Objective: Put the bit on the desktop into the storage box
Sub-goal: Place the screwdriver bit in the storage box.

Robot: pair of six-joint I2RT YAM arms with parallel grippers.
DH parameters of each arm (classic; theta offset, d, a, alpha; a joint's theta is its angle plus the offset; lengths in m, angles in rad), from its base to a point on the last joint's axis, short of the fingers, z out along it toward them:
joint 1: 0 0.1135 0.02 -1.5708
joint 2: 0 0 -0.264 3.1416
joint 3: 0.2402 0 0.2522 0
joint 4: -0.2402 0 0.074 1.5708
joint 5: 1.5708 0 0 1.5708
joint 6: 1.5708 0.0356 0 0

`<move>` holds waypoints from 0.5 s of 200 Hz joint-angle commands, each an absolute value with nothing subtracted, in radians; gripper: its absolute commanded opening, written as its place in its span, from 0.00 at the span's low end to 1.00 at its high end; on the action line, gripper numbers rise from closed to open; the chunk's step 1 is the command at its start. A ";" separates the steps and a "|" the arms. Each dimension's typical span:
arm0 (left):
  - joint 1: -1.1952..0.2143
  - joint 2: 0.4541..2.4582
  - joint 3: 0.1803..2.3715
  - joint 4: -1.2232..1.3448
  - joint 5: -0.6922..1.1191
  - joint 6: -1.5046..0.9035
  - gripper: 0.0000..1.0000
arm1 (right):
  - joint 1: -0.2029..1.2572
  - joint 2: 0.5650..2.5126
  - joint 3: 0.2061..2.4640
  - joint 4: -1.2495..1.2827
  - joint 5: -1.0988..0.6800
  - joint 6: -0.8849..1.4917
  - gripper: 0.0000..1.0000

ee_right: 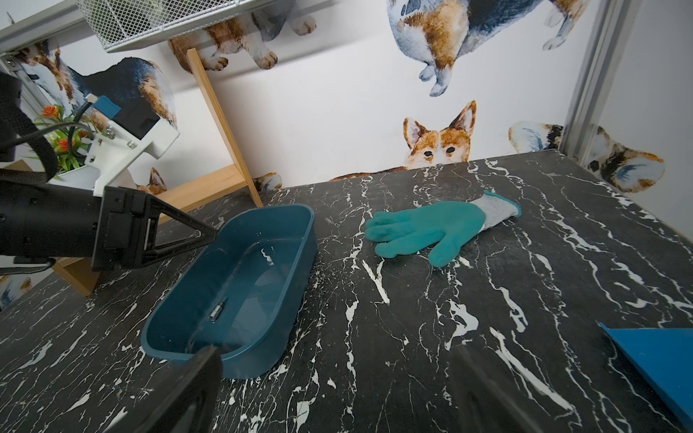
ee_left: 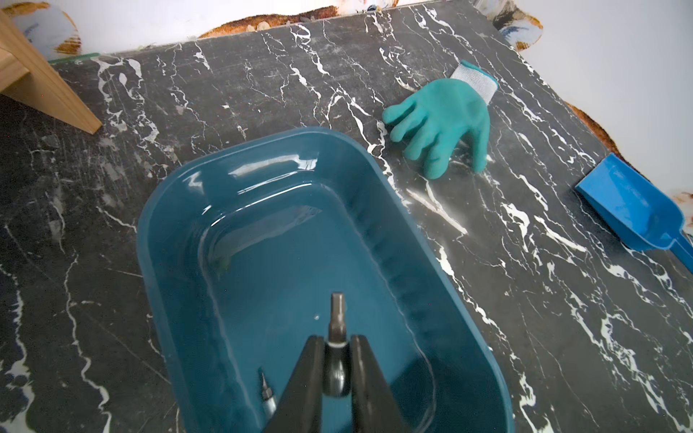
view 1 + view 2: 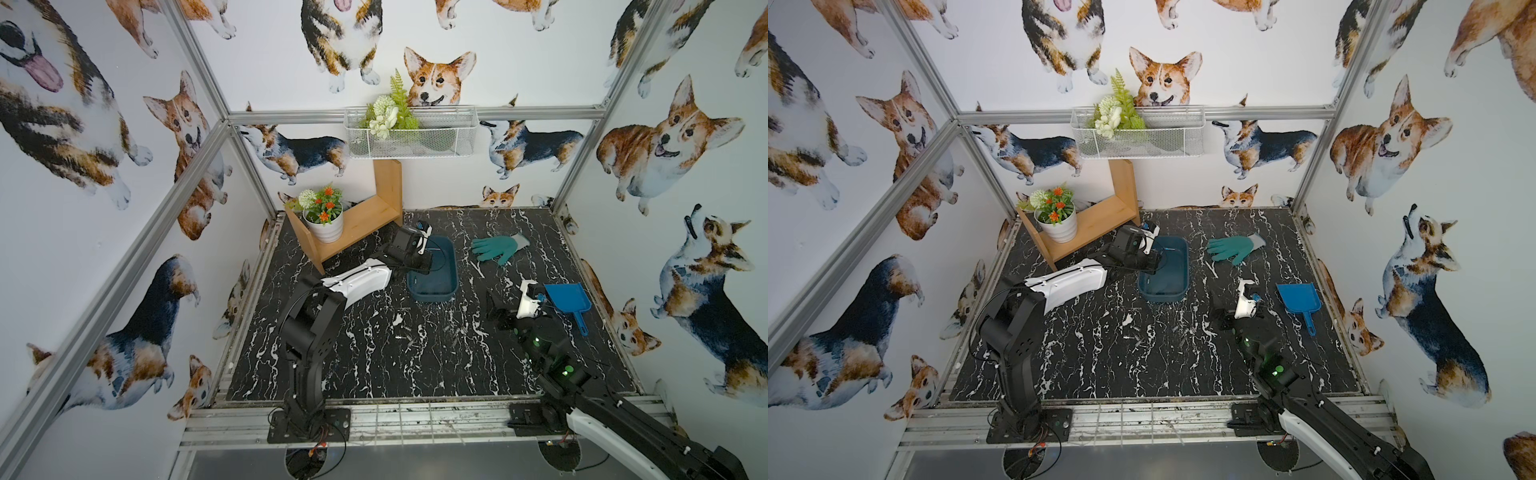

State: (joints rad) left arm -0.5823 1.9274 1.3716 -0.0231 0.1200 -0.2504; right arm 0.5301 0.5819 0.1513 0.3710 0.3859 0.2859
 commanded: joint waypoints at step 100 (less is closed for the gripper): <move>-0.530 1.434 0.940 0.153 0.028 -0.380 1.00 | 0.534 0.751 0.297 0.165 0.224 0.458 0.95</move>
